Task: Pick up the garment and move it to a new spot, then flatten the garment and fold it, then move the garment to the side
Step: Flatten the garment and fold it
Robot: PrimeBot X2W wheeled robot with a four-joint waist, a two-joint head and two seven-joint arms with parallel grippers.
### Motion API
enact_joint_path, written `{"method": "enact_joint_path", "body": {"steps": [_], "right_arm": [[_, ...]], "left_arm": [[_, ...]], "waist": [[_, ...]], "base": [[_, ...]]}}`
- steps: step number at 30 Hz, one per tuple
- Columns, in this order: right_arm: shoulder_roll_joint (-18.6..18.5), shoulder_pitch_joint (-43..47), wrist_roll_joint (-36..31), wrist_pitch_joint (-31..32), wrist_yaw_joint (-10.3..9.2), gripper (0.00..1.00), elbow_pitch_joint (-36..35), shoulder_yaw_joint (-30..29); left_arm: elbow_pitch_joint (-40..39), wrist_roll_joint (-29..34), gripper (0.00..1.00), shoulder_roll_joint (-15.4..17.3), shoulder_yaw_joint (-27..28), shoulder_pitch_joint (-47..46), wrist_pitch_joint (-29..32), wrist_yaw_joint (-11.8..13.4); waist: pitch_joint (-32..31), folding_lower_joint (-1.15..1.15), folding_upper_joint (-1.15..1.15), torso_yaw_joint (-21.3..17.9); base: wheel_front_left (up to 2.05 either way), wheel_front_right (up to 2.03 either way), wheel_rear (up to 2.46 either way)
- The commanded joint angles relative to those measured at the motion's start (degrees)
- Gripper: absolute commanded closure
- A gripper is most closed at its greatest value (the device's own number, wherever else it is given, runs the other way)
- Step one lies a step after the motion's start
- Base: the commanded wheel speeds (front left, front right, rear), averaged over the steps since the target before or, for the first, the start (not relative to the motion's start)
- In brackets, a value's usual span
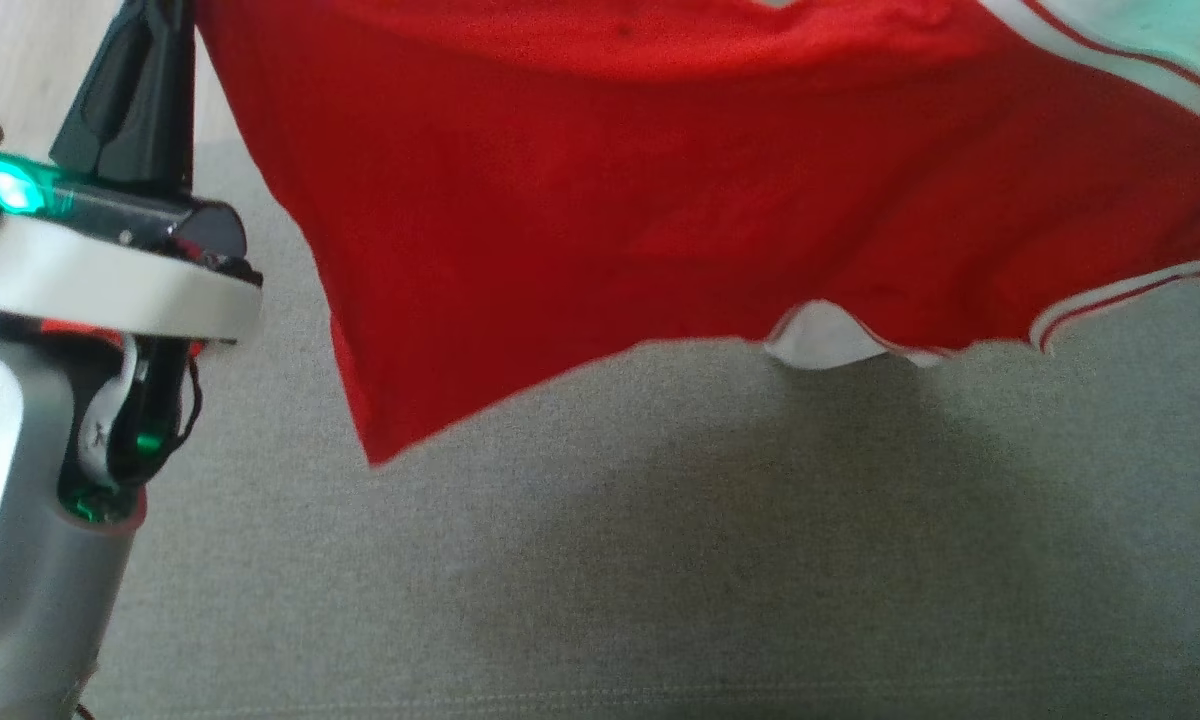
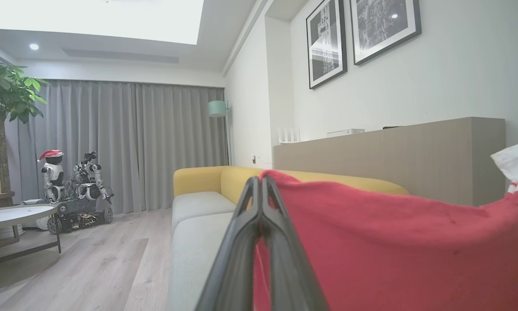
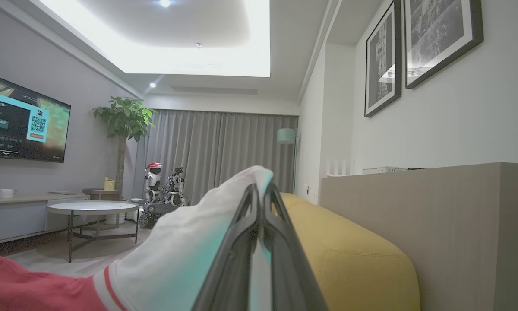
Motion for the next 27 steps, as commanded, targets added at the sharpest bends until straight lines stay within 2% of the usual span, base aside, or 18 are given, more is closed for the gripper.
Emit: {"method": "enact_joint_path", "body": {"steps": [1, 6, 13, 18, 27], "right_arm": [[-0.62, -2.85, 0.15, 1.09, -0.04, 1.0, -1.9, 0.74], [-0.54, -4.86, 1.09, 2.31, -0.04, 1.0, 0.11, 1.31], [-0.04, -13.62, 2.22, 2.47, -0.04, 1.0, 9.22, 4.02], [0.96, -26.92, 3.09, -0.31, -0.04, 1.0, 21.69, 7.45], [4.8, -48.82, 3.45, -9.81, -0.04, 1.0, 50.46, 12.46]], "left_arm": [[-1.85, 0.14, 1.0, 2.34, 2.94, -4.0, 0.94, 0.42], [-1.12, -0.78, 1.0, 1.61, 2.43, -5.37, 2.21, 0.5], [6.27, -1.6, 1.0, -0.26, 0.12, -12.83, 2.82, -2.49], [17.91, -1.31, 1.0, -2.92, -1.02, -23.57, 1.32, -5.16], [45.47, -0.38, 1.0, -9.69, -2.62, -42.41, -5.55, -9.31]], "waist": [[-0.63, 0.0, 0.0, -0.22], [-0.78, 0.0, 0.0, -0.23], [2.35, 0.0, 0.0, 0.07], [6.14, 0.0, 0.0, 0.42], [9.09, 0.0, 0.0, 1.7]], "base": [[0.0, 0.0, 0.0], [0.0, 0.0, 0.0], [0.0, 0.0, 0.0], [0.0, 0.0, 0.0], [0.0, 0.0, 0.0]]}}
